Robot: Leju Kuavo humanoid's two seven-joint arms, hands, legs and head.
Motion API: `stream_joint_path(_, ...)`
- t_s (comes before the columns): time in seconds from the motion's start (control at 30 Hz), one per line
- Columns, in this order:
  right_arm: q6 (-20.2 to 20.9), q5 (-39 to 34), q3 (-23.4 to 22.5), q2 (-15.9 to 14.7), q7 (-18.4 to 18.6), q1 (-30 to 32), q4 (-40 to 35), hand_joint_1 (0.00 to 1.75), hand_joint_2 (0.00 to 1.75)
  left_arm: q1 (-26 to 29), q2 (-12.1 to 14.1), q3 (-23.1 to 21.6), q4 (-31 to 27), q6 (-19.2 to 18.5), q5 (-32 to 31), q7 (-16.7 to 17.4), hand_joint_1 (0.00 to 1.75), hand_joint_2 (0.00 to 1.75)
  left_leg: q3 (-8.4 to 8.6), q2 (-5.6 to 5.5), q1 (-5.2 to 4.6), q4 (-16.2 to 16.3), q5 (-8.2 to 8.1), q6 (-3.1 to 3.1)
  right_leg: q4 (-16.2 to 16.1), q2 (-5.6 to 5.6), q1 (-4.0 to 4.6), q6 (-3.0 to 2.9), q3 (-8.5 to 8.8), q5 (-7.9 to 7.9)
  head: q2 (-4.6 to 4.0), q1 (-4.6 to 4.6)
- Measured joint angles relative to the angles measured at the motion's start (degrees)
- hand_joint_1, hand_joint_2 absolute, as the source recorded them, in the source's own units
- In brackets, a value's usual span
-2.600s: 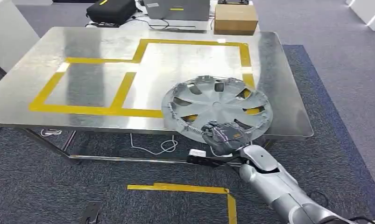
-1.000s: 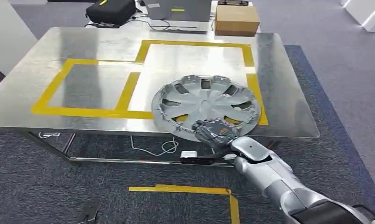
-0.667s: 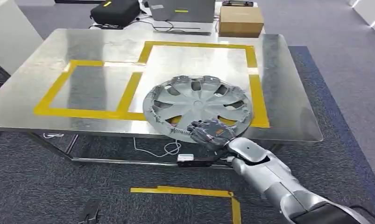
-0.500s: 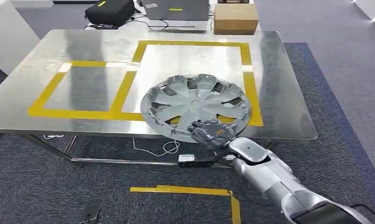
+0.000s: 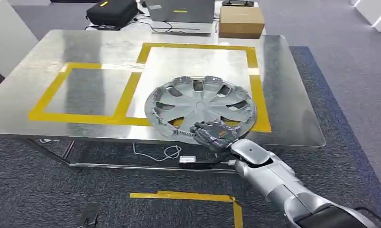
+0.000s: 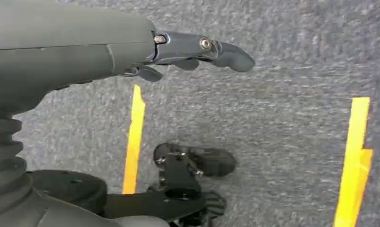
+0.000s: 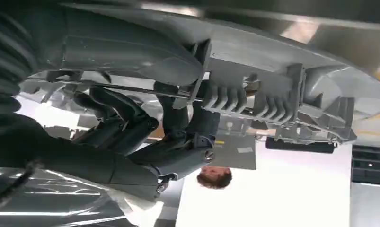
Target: Take the parts from the cabinet and place them on the table.
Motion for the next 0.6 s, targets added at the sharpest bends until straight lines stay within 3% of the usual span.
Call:
stream_joint_path(0.1, 0.15, 0.15, 0.18, -0.20, 0.04, -0.21, 0.13, 1.75, 1.75, -0.15, -0.07, 0.00, 0.00, -0.13, 0.04, 0.00, 0.00, 1.75, 0.22, 0.03, -0.01, 0.02, -0.64, 0.49, 12.71, 0.00, -0.49, 0.81, -7.71, -4.60, 0.02, 0.22)
stream_joint_path(0.13, 0.26, 0.26, 0.24, -0.28, 0.11, -0.13, 0.24, 1.75, 1.75, -0.05, -0.05, 0.00, 0.00, -0.26, 0.11, 0.00, 0.00, 1.75, 0.45, 0.01, 0.01, 0.08, -0.92, 0.45, 15.12, -0.02, -0.58, 1.03, -9.63, -4.93, 0.02, 0.24)
stream_joint_path(0.17, 0.39, 0.37, 0.39, -0.35, 0.11, -0.01, 0.35, 1.75, 1.75, 0.10, -0.07, 0.02, 0.00, -0.42, 0.13, -0.02, 0.00, 1.75, 0.93, -0.03, 0.05, 0.08, -1.33, 0.38, 15.23, -0.05, -0.74, 1.22, -10.50, -3.94, 0.02, 0.24)
stream_joint_path(0.2, 0.44, 0.37, 0.48, -0.35, 0.15, 0.05, 0.42, 1.75, 1.75, 0.22, -0.07, 0.02, 0.00, -0.44, 0.11, -0.02, 0.00, 1.75, 1.60, -0.10, 0.09, 0.09, -1.83, 0.22, 12.35, -0.11, -0.93, 1.37, -9.84, -1.15, 0.02, 0.22)
stream_joint_path(0.27, 0.48, 0.35, 0.63, -0.42, 0.18, -0.02, 0.44, 1.75, 1.75, 0.22, -0.13, 0.02, 0.00, -0.44, 0.11, -0.07, 0.00, 1.75, 3.23, -0.16, 0.25, 0.10, -2.96, -0.16, 2.32, -0.35, -1.08, 1.49, -5.86, 5.11, 0.02, 0.24)
stream_joint_path(0.3, 0.52, 0.31, 0.68, -0.53, 0.17, -0.02, 0.50, 1.75, 1.75, 0.27, -0.13, 0.02, 0.00, -0.44, 0.11, -0.07, 0.00, 1.75, 3.50, -0.14, 0.27, 0.05, -3.54, -0.53, -1.00, -0.50, -1.06, 1.51, -4.44, 6.49, 0.02, 0.26)
stream_joint_path(0.33, 0.63, 0.26, 0.72, -0.70, 0.18, -0.32, 0.68, 1.75, 1.75, 0.07, -0.13, 0.02, 0.00, -0.42, 0.11, -0.07, 0.00, 1.75, 3.71, -0.19, 0.19, 0.08, -3.71, -0.81, -1.77, -0.53, -0.60, 1.19, -4.60, 4.49, 0.00, 0.19)
stream_joint_path(0.37, 0.66, 0.26, 0.85, -0.70, 0.09, -0.49, 0.66, 1.75, 1.75, 0.07, -0.13, 0.02, 0.00, -0.35, 0.09, -0.07, 0.00, 1.75, 3.33, -0.16, 0.13, -0.03, -3.98, -1.33, -1.92, -0.47, -0.47, 0.05, -3.73, 4.39, 0.02, 0.17)
stream_joint_path(0.43, 0.63, 0.26, 1.03, -0.85, 0.13, -0.44, 0.72, 1.75, 1.75, 0.23, -0.22, 0.02, 0.00, -0.26, 0.11, -0.09, 0.00, 1.75, 4.04, -0.02, 0.12, -0.14, -3.80, -1.78, -2.11, -0.47, -0.42, -0.58, -3.51, 4.83, 0.02, 0.28)
stream_joint_path(0.47, 0.63, 0.22, 1.07, -0.87, 0.13, -0.71, 0.72, 1.75, 1.75, 0.15, -0.22, 0.02, 0.00, -0.09, 0.11, -0.07, 0.00, 1.75, 3.74, -0.08, 0.11, 0.67, -3.58, -2.05, -2.28, -0.41, -0.82, -0.68, -3.01, 4.81, 0.02, 0.13)
stream_joint_path(0.53, 0.63, 0.11, 1.09, -0.92, 0.17, -0.73, 0.77, 1.75, 1.75, 0.01, -0.20, 0.02, 0.00, 0.00, 0.11, -0.07, 0.00, 1.75, -0.75, 0.03, 0.16, 8.32, -2.23, -2.56, -2.85, -0.53, -1.03, -1.27, -1.95, 4.30, 0.02, -0.20)
stream_joint_path(0.57, 0.66, 0.11, 1.09, -0.92, 0.22, -0.62, 0.87, 1.75, 1.75, 0.04, -0.20, 0.02, 0.00, -0.04, 0.11, -0.07, 0.00, 1.75, -3.20, 0.04, 0.23, 12.17, -3.64, -2.76, -2.85, -0.54, -1.02, -1.53, -1.56, 3.89, 0.02, -0.20)
stream_joint_path(0.6, 0.66, 0.11, 1.14, -0.92, 0.20, -0.48, 1.00, 1.75, 1.75, 0.22, -0.20, 0.02, 0.00, -0.06, 0.11, -0.07, 0.00, 1.75, -5.39, 0.04, 0.27, 15.39, -6.26, -2.90, -2.85, -0.52, -1.00, -1.62, -1.05, 3.44, 0.02, -0.18)
